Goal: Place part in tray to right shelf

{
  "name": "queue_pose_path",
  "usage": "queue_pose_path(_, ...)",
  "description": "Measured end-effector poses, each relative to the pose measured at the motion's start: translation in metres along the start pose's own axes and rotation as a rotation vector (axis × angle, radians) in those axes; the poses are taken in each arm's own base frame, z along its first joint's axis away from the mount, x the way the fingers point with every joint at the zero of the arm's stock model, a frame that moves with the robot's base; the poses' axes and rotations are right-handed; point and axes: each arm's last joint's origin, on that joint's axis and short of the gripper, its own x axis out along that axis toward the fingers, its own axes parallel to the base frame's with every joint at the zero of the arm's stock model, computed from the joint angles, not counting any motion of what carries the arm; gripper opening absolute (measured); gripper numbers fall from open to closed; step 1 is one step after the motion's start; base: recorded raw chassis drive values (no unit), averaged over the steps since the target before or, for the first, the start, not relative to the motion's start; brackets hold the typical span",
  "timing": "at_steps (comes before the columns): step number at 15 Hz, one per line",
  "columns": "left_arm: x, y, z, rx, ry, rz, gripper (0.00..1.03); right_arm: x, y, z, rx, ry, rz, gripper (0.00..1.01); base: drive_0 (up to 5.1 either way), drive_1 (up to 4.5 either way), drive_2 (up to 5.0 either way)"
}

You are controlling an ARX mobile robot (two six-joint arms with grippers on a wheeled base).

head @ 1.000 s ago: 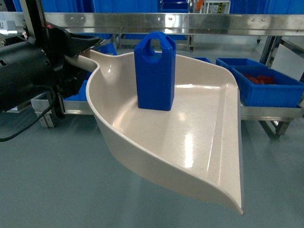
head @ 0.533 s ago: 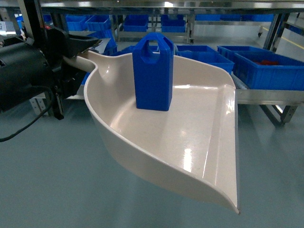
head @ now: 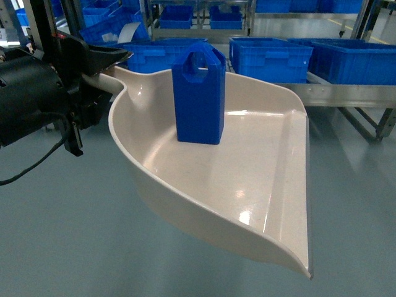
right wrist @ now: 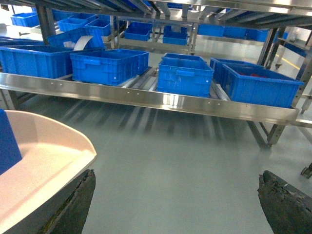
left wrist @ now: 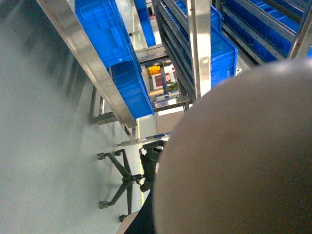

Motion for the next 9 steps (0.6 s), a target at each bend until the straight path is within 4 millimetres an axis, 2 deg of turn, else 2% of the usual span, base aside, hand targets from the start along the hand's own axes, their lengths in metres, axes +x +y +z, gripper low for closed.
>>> queue_pose_path(9, -0.0004, 0.0006, -0.0002, 0.0, 0.001, 0.003, 0.13, 0.0, 0.0, -0.0002, 0.0, 0.001, 0.0, 0.98, 0.0, 0.0, 0.0)
